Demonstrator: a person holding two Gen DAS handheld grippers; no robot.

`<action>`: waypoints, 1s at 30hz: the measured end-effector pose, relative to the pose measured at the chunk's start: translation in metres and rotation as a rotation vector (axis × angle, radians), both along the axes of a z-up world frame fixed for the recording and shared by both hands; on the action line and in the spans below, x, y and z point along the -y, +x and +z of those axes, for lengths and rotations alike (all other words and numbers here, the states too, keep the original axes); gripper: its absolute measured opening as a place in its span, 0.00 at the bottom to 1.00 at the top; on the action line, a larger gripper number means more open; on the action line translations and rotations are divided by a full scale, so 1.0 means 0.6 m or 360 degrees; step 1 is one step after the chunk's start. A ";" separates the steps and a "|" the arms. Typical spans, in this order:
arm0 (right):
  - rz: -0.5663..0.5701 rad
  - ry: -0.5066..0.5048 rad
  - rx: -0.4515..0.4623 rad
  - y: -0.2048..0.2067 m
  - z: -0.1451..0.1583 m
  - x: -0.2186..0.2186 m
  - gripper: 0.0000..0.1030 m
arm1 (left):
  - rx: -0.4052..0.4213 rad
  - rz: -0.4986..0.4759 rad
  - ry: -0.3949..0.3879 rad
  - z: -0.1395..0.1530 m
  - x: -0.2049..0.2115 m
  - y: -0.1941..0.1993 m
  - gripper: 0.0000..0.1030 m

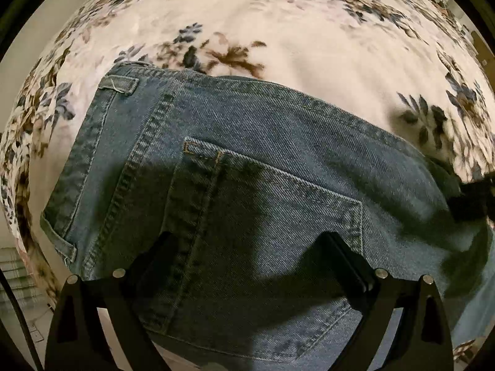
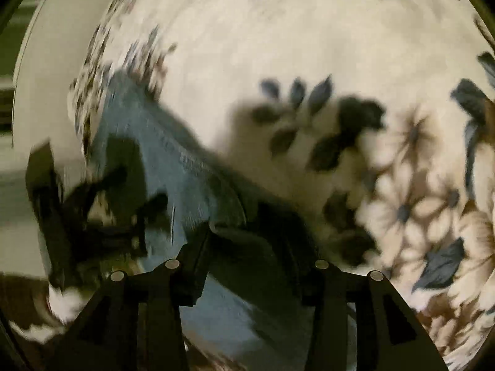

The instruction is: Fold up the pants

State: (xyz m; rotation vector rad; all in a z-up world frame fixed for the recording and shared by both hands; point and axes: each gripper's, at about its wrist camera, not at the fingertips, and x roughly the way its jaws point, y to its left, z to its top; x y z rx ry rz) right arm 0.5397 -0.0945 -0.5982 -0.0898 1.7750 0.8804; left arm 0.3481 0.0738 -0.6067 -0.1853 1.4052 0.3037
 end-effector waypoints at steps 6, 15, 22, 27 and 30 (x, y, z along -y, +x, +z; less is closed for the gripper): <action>0.0225 0.0032 -0.0189 -0.025 0.005 0.017 0.44 | 0.0011 0.0014 0.0005 0.002 0.002 -0.003 0.94; -0.0665 0.0384 -0.0909 0.064 -0.139 0.078 0.45 | 0.0014 -0.0006 0.0022 0.000 0.004 -0.005 0.94; -0.1452 0.0723 -0.0824 0.098 -0.098 0.229 0.16 | 0.0025 -0.0024 0.0010 -0.007 0.005 -0.011 0.94; -0.1226 0.0614 -0.0760 0.134 -0.068 0.240 0.23 | 0.0009 -0.0007 0.0013 -0.009 0.006 -0.014 0.94; -0.0899 0.0290 -0.0673 0.127 -0.070 0.168 0.55 | -0.0003 -0.0011 0.0015 -0.008 0.006 -0.009 0.94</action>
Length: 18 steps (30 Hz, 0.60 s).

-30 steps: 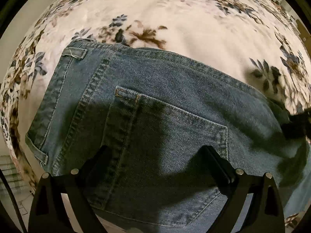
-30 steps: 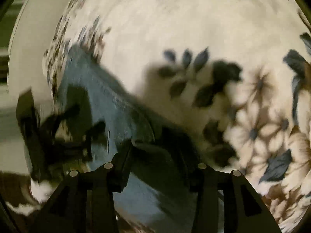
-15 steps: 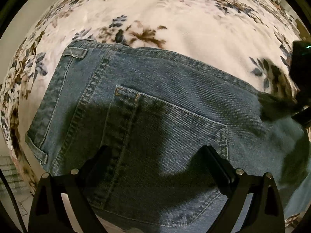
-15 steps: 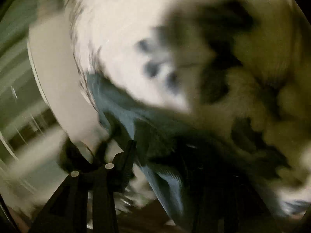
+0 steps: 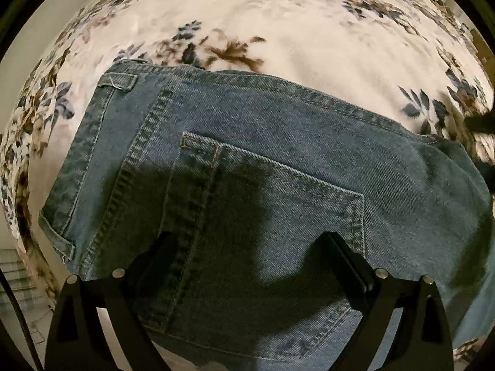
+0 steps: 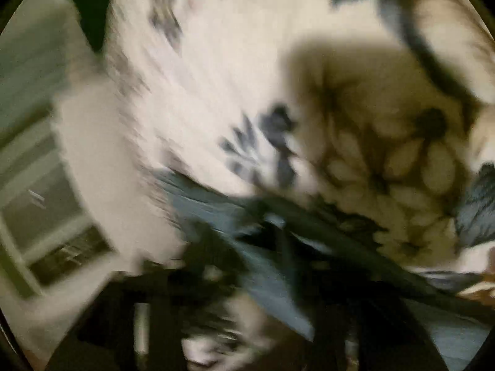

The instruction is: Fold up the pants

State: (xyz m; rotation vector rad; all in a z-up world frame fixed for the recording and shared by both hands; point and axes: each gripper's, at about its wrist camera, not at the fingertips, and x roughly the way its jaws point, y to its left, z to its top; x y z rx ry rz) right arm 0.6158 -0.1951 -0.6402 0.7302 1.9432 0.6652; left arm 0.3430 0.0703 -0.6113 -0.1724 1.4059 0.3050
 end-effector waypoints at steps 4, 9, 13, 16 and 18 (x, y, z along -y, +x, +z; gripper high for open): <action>0.0261 0.0015 -0.0085 0.000 -0.027 -0.065 0.55 | -0.0003 -0.0015 0.0016 0.002 0.007 0.003 0.94; 0.0243 -0.0003 -0.0127 -0.002 -0.037 -0.081 0.23 | 0.0005 -0.0070 0.0035 -0.004 0.014 0.004 0.94; -0.0299 0.0180 -0.0096 0.023 -0.024 0.028 0.18 | 0.0010 -0.0102 0.0019 -0.009 0.017 -0.001 0.94; -0.0793 0.0292 0.0049 0.050 0.014 0.151 0.15 | 0.0007 -0.0108 0.0020 -0.007 0.016 -0.007 0.94; -0.0697 0.0230 0.0103 0.059 0.042 0.162 0.16 | -0.0006 -0.0082 0.0010 -0.002 0.015 -0.008 0.94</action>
